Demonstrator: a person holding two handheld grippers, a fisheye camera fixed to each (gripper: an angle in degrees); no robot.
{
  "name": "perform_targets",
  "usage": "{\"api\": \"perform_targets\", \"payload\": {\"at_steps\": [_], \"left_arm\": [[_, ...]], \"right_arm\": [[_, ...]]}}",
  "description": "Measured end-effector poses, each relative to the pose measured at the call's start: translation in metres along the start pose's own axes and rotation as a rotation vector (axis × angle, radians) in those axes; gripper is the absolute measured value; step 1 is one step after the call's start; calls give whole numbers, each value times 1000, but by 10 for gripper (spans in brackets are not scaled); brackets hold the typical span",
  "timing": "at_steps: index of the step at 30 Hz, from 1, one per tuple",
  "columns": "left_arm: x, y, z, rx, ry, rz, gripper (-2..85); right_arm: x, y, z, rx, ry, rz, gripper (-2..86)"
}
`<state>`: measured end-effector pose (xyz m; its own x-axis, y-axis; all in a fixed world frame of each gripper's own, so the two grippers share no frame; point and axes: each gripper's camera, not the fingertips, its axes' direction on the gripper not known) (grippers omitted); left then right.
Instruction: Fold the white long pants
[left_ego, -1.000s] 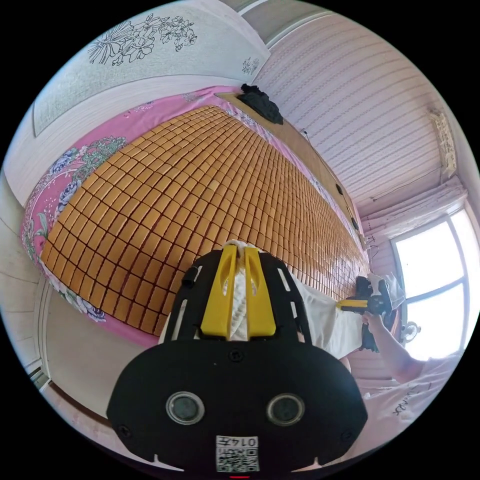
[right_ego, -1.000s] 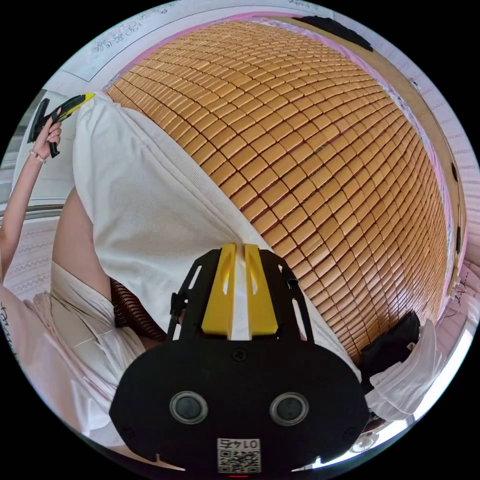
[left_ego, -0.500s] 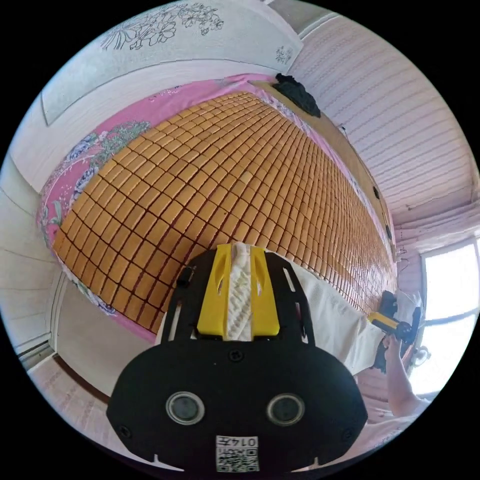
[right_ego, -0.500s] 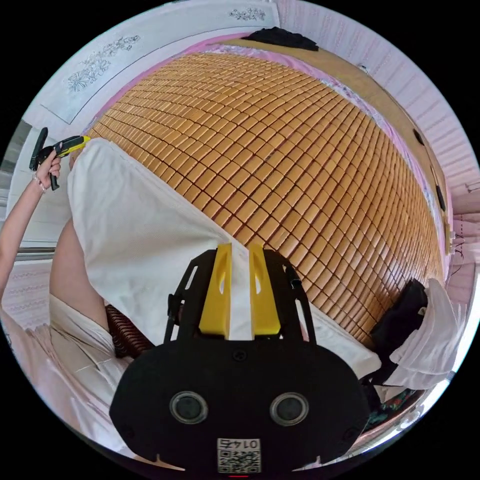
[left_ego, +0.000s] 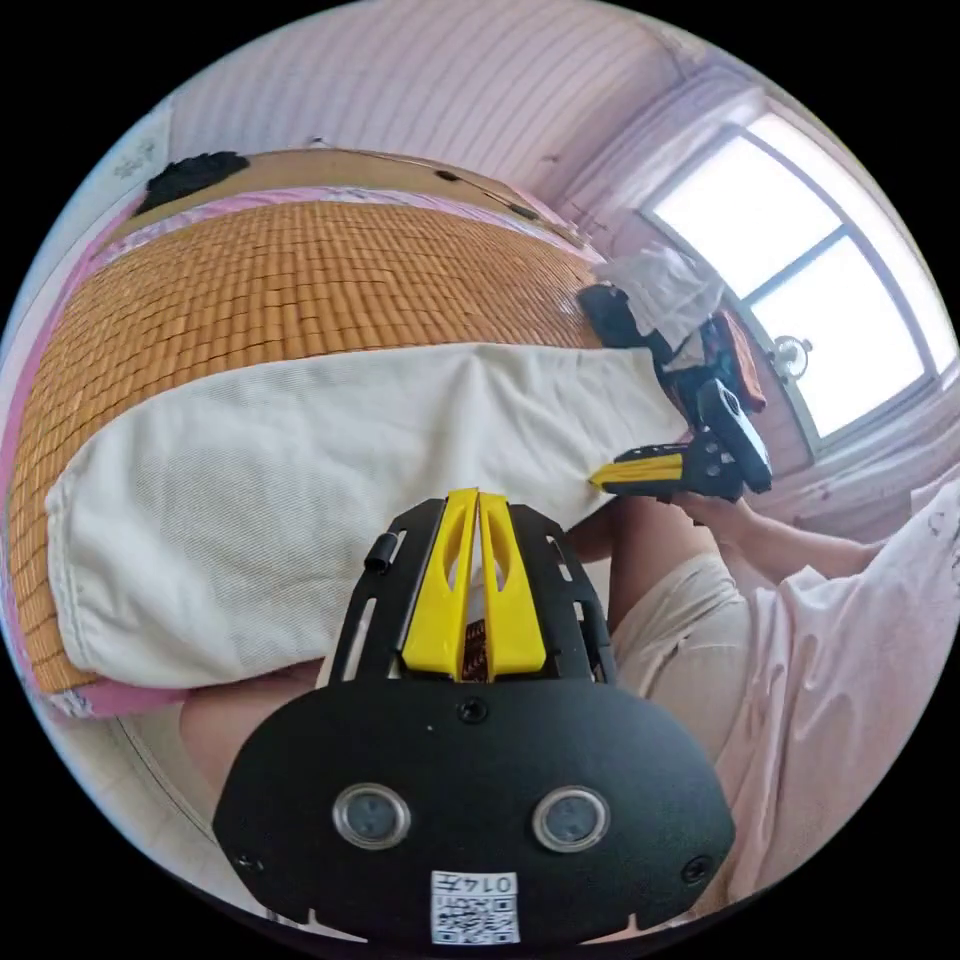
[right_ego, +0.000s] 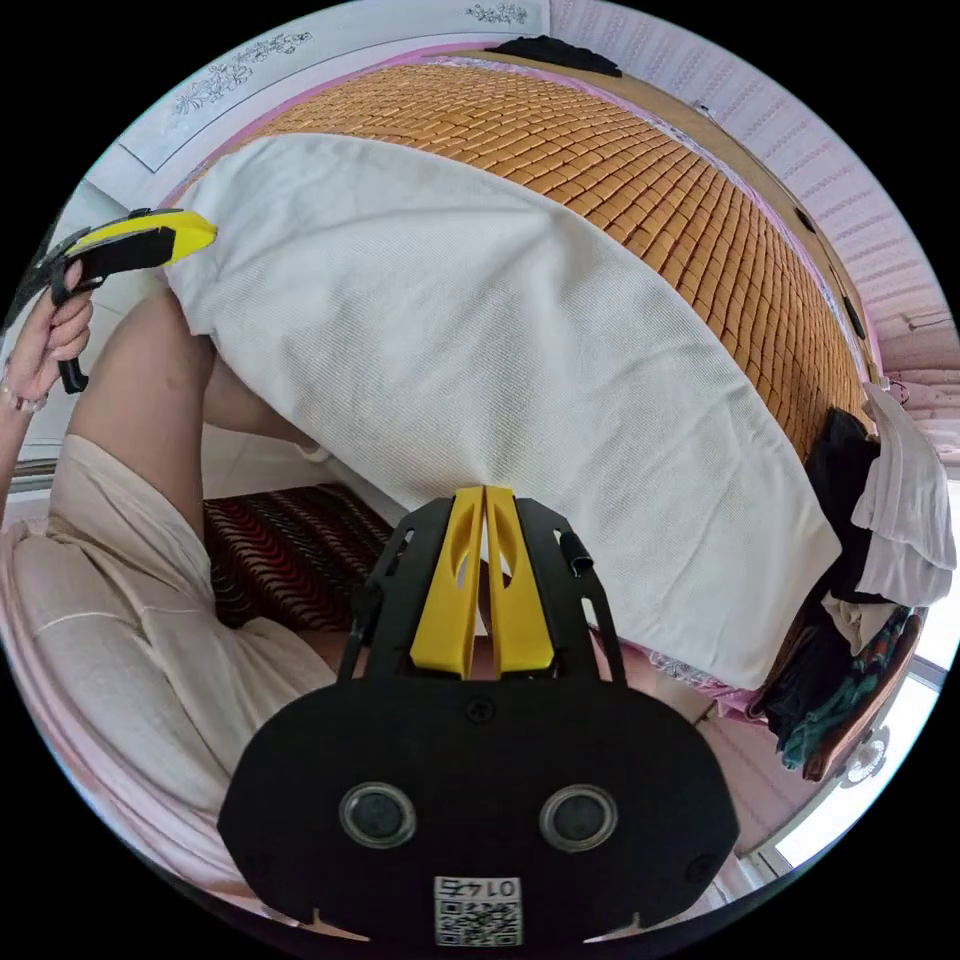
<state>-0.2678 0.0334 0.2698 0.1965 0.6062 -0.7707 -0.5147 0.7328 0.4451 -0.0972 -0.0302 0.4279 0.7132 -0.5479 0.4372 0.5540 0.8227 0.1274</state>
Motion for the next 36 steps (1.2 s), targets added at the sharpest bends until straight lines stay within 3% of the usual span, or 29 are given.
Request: {"api": "perform_targets", "payload": {"at_steps": [4,6,8,17,19,21,22,26,28,34,36], "left_arm": [[59,-23,85,-156,-32,236,-10],[78,-21,142,-322,-150,340,-10],[83,-11,170,-369,-197,392,-10],[64,19,209,-276,-134,291,-10],[59,23,216,-272,-114,271,-10],[58,29,228,-269,-115,285,-10],[57,31,231,-268,-118,289,-10],[56,40,249,-260,-126,300,-10],[58,47,251,-216,-133,298,-10],[65,70,276,-204,-189,367,-4],[68,71,284,-219,-204,391,10]], "right_arm": [[5,2,-4,-6,15,-43,-3],[17,1,-12,-44,-43,-60,-4],[29,-2,-23,-75,-106,-96,-4],[77,-85,-79,84,16,-170,-5],[86,-105,-75,71,34,-163,-5],[97,-122,-43,-90,33,-167,-5],[100,-121,-49,-30,27,-165,-5],[121,-127,-65,-174,30,-251,-6],[134,-123,-75,-144,39,-239,-6],[196,-82,-88,-25,-99,-82,-7],[235,-47,-104,50,-240,38,-7]]}}
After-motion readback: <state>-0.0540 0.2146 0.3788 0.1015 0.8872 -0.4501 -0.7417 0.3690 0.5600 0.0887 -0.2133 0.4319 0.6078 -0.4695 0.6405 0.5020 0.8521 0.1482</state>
